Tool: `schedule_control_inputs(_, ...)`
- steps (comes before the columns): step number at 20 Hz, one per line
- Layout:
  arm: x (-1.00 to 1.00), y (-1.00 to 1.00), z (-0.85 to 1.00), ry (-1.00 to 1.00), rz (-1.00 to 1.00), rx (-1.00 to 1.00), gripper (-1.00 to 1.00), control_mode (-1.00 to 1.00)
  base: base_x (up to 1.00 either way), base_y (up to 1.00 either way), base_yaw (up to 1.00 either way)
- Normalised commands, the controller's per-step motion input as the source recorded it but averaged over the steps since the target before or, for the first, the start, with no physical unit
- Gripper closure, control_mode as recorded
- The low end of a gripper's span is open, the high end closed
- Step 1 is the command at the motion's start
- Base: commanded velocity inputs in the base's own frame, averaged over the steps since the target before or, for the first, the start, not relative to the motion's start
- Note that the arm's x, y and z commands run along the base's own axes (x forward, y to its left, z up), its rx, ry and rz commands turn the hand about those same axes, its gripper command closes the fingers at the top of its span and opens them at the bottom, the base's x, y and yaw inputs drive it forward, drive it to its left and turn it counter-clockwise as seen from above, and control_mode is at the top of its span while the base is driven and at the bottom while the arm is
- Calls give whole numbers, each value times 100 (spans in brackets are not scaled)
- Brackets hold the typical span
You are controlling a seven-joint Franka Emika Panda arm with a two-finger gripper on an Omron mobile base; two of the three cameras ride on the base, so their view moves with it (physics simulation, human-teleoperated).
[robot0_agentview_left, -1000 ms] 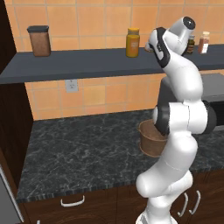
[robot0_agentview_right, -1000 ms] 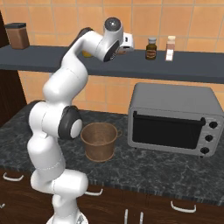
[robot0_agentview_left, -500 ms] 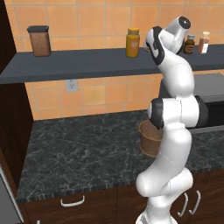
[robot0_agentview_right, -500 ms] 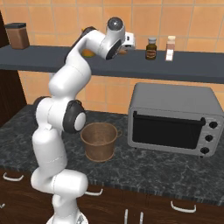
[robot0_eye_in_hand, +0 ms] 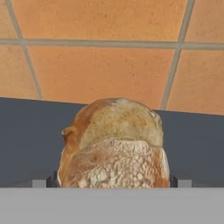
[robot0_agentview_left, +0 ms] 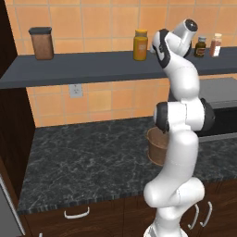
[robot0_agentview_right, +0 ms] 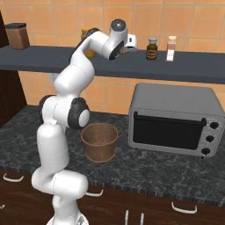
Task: Open the cabinet, pick up the bread from the cabinet and place it in the basket. Then move the basket to the dining counter.
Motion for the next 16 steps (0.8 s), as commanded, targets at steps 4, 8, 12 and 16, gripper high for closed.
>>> schedule_control_inputs(4,10,0,-23,0,0,0,-100,-100,0,0,0)
schedule_control_inputs(8,1,8,-18,0,0,0,100,-100,0,0,0)
schedule_control_inputs(12,-4,0,-1,-1,0,0,100,-100,0,0,0)
schedule_control_inputs(16,-75,0,-1,-8,0,4,100,-100,0,0,0)
